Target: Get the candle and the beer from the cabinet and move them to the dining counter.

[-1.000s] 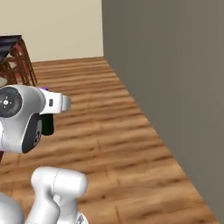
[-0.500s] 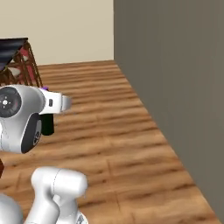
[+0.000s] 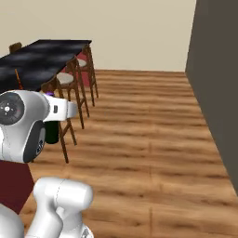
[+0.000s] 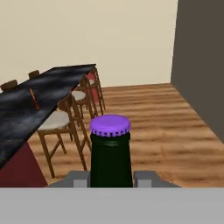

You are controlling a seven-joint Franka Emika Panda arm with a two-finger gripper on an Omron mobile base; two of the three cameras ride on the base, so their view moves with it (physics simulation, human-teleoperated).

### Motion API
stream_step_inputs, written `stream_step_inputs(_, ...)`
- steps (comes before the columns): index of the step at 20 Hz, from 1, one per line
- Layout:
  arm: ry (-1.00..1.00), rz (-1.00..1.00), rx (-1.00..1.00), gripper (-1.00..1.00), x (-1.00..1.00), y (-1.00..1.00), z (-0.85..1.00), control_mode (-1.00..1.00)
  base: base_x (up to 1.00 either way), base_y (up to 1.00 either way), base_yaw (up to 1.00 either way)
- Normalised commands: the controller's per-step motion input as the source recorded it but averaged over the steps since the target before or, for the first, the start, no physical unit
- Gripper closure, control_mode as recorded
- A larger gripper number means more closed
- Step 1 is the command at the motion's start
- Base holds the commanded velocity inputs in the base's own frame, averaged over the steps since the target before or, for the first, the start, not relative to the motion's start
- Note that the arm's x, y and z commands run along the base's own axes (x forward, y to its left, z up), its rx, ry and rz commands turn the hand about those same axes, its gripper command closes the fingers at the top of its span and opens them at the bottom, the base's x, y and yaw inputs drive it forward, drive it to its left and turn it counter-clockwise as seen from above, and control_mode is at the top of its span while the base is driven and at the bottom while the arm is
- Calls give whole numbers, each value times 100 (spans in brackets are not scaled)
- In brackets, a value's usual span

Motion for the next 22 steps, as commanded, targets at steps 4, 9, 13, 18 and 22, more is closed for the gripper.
stream_step_inputs(4,0,0,0,100,0,0,0,100,75,0,28)
stream_step_inputs(9,0,0,0,100,0,0,0,100,99,-5,7)
stream_step_inputs(13,0,0,0,100,0,0,0,100,97,-26,14)
stream_step_inputs(18,0,0,0,100,0,0,0,100,93,-36,20)
stream_step_inputs(22,0,0,0,100,0,0,0,100,63,-54,31)
